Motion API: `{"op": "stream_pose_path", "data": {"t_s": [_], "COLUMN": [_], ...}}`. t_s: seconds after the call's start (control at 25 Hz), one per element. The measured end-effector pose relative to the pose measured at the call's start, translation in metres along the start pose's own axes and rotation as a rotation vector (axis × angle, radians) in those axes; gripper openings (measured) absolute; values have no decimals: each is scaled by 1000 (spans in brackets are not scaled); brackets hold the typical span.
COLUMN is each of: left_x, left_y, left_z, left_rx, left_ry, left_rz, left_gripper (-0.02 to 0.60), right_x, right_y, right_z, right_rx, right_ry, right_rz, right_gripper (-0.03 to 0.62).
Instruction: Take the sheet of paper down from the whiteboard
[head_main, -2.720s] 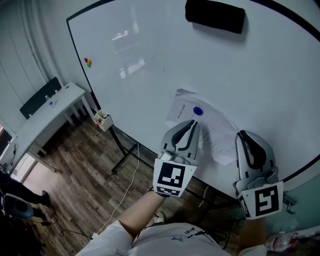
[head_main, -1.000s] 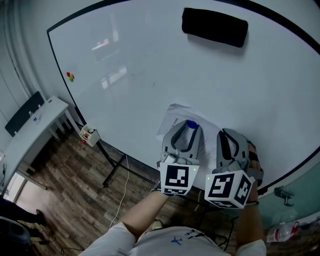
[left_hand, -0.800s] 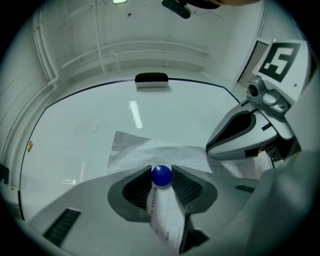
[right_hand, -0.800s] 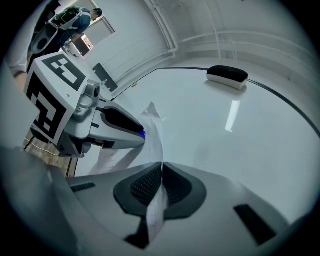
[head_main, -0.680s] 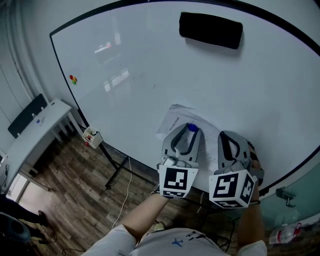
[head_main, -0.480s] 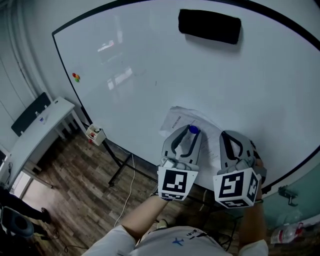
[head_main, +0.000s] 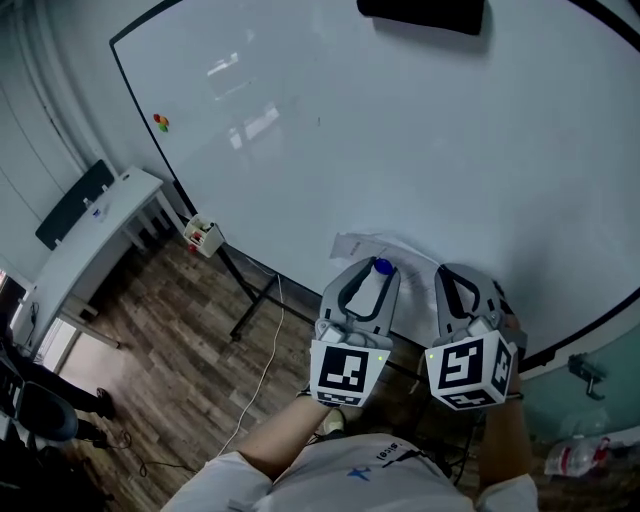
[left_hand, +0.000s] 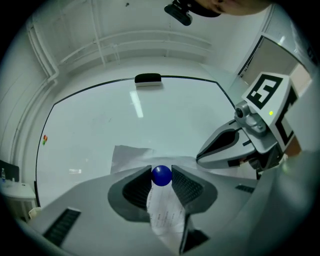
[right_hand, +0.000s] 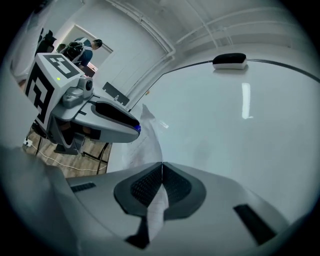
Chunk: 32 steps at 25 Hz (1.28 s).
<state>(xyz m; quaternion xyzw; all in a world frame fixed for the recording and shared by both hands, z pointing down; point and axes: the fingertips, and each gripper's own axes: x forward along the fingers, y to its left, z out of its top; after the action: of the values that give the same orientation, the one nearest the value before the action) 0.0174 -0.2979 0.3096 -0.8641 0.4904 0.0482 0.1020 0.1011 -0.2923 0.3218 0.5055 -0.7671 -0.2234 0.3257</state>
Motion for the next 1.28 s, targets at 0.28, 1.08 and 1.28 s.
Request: {"op": "stream_pose_path", "data": {"t_s": [0.28,1.08,1.28], "left_x": [-21,-27,-26], "left_y": [-7,-16,-17], "left_z": [-35,-50,-49], "left_rx": [-67,-60,-63], "left_ry": [61,118,116], "left_rz": [14,6,1], "left_gripper": [133,133,133], "right_x": [1,5,4], "right_y": [39,53,50], "right_z": [-29,-50,-46], "right_rx": [75,177,175], "right_ry": [-2,-5,-10], "right_rz": [56,104,96], "right_gripper": [15,14,13]}}
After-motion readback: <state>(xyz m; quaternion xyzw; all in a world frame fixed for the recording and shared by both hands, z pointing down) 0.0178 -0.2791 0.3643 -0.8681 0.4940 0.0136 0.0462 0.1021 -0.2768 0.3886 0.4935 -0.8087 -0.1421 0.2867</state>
